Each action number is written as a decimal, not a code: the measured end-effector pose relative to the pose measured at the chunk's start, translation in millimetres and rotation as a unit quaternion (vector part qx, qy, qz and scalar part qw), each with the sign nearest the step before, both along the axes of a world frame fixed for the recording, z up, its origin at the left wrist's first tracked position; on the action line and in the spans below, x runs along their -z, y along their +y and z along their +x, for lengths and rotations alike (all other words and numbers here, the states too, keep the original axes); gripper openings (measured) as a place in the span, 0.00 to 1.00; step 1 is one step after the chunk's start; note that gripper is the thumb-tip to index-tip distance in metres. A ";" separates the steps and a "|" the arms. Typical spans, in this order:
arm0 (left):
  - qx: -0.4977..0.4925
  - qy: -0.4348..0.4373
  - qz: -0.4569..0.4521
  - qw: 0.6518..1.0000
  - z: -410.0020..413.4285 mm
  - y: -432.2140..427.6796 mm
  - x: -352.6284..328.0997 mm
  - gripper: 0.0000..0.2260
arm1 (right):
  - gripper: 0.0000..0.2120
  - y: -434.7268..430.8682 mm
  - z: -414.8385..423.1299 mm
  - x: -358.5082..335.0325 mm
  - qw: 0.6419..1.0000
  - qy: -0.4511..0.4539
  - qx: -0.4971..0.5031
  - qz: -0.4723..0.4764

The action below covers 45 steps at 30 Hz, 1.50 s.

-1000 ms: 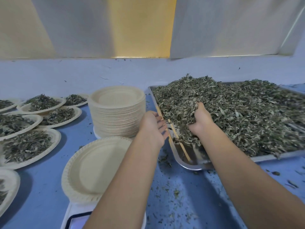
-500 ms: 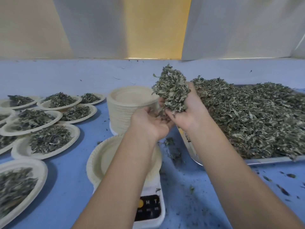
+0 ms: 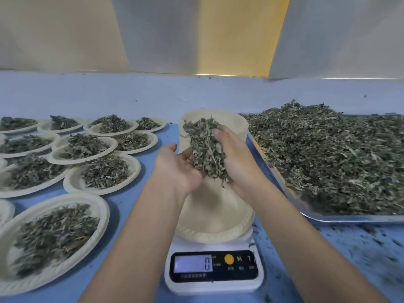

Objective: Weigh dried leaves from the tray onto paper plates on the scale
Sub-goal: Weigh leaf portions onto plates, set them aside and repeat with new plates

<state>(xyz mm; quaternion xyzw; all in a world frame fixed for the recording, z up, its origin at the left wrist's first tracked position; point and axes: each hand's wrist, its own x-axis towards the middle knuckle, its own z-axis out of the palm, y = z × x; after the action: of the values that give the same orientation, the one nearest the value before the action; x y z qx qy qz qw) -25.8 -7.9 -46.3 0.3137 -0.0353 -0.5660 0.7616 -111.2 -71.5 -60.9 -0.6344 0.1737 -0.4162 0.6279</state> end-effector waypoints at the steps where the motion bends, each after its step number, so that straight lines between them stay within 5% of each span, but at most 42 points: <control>1: -0.005 -0.008 0.007 1.000 1.4 0.2 0.6 0.22 | 0.08 1.0 -0.5 1.4 0.999 0.017 0.004 -0.031; 7: -0.021 -0.036 0.032 0.999 3.1 1.1 3.1 0.19 | 0.12 1.0 -14.4 1.6 0.975 0.111 0.014 -0.190; 12: 0.001 -0.049 0.032 0.998 2.3 -1.1 1.1 0.29 | 0.07 7.1 -11.9 2.7 0.956 0.162 -0.003 -0.243; 15: -0.001 -0.082 0.055 0.995 0.6 -4.5 0.4 0.18 | 0.11 12.2 -9.6 4.9 0.949 0.170 -0.012 -0.265; 21: -0.067 -0.127 0.140 0.980 0.2 -14.7 12.5 0.08 | 0.20 19.8 -7.1 3.5 0.958 0.186 -0.041 -0.213; 45: -0.178 -0.033 0.107 0.978 16.9 -11.8 13.8 0.16 | 0.09 9.0 -26.6 -13.9 0.961 0.211 -0.050 -0.173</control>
<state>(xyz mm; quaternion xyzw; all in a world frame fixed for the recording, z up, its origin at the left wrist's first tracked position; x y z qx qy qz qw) -8.9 -19.6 -60.1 0.4134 0.0572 -0.4112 0.8104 -137.7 -62.4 -47.1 -0.8147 0.1953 -0.2649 0.4775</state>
